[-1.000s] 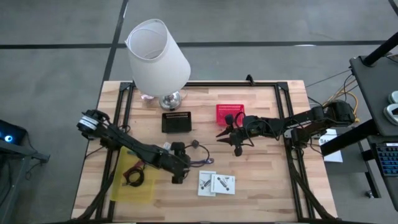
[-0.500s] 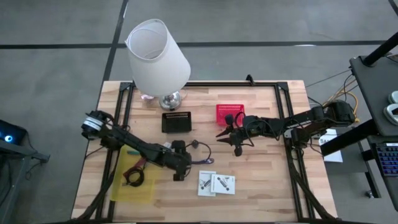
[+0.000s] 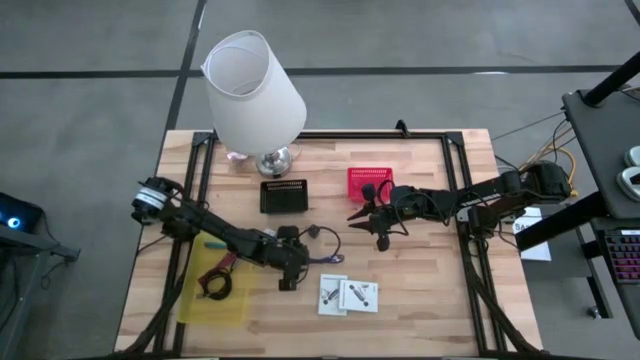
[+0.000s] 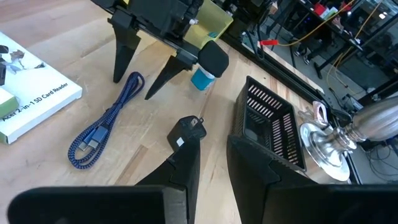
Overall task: Pick and place items into bin
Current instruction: Put the violet charger cable into the yellow bin
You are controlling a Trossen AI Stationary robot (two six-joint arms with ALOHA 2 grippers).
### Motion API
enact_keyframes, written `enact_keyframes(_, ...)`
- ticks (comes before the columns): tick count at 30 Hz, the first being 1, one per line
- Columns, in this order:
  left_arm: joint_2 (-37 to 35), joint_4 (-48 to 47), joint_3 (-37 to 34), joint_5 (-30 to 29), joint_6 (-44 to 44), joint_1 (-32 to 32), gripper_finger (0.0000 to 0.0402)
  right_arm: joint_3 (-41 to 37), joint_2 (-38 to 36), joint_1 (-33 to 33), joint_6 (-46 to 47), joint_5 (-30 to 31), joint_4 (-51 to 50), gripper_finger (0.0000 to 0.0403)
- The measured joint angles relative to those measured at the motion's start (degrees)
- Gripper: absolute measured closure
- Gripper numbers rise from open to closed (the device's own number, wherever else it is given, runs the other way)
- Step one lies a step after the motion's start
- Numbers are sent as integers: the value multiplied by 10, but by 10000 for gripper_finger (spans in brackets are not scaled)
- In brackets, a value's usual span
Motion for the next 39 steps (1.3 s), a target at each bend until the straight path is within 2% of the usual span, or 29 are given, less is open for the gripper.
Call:
enact_keyframes(12, 1, -2, 0, 9, 6, 9, 266, 0, 0, 0, 0, 0, 0, 335)
enact_keyframes(26, 1, -5, 4, 48, 8, 11, 391, 0, 0, 0, 0, 0, 0, 335)
enact_keyframes(35, -11, -13, 3, 59, 8, 11, 396, 0, 0, 0, 0, 0, 0, 335)
enact_keyframes(39, -20, -52, 18, 65, 8, 11, 397, 0, 0, 0, 0, 0, 0, 335)
